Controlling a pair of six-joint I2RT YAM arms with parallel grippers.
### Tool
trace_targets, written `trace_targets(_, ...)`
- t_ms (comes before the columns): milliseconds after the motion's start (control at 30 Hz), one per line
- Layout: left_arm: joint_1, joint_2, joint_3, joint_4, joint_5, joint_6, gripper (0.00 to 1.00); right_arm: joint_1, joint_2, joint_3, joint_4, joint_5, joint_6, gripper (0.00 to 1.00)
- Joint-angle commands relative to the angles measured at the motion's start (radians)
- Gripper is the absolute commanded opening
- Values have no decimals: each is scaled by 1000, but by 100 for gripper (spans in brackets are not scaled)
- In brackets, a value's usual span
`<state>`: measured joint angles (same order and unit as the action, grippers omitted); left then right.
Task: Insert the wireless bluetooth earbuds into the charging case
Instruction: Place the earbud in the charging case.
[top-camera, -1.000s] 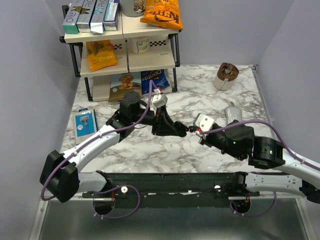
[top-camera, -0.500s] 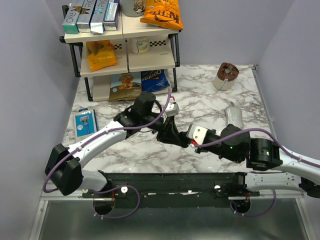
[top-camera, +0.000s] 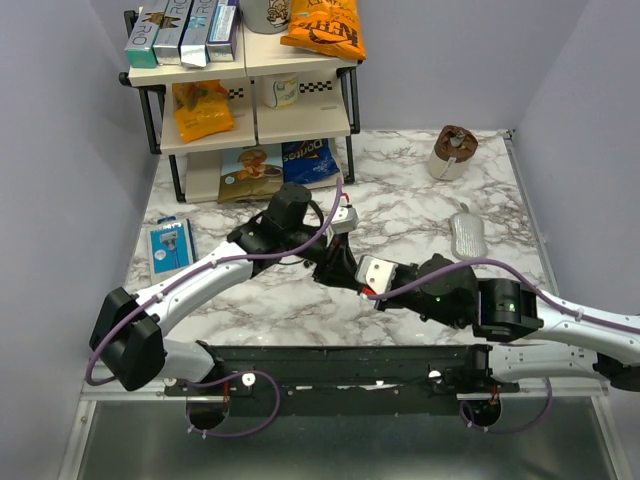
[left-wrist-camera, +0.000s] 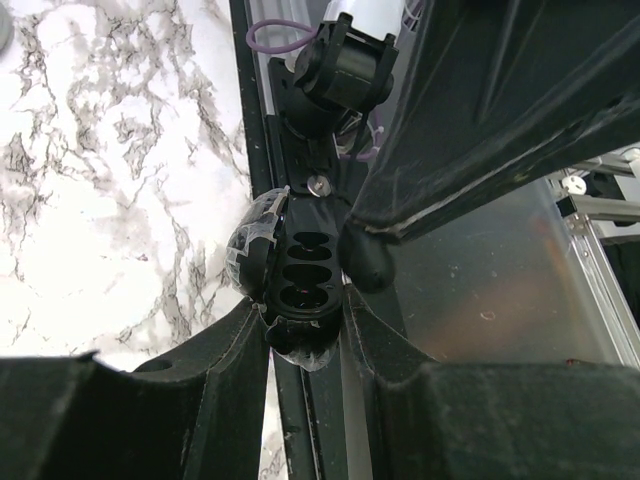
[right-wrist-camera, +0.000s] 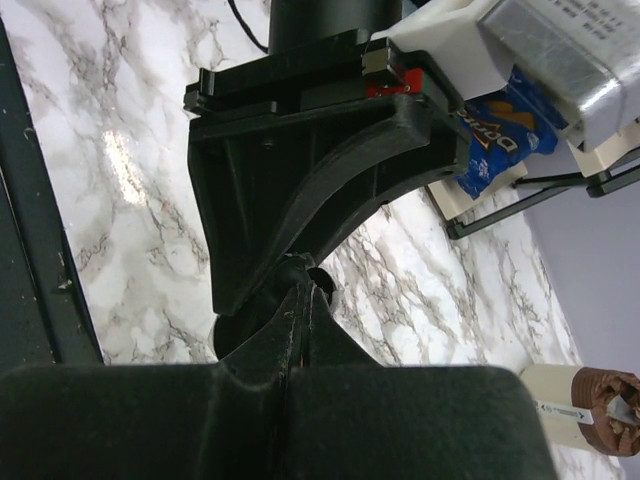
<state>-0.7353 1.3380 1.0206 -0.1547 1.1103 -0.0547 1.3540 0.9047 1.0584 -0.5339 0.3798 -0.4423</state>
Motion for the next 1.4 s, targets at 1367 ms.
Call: trace_targets(1367, -6, -46, 7, 73, -43, -27, 0, 43, 45, -57, 35, 99, 14, 1)
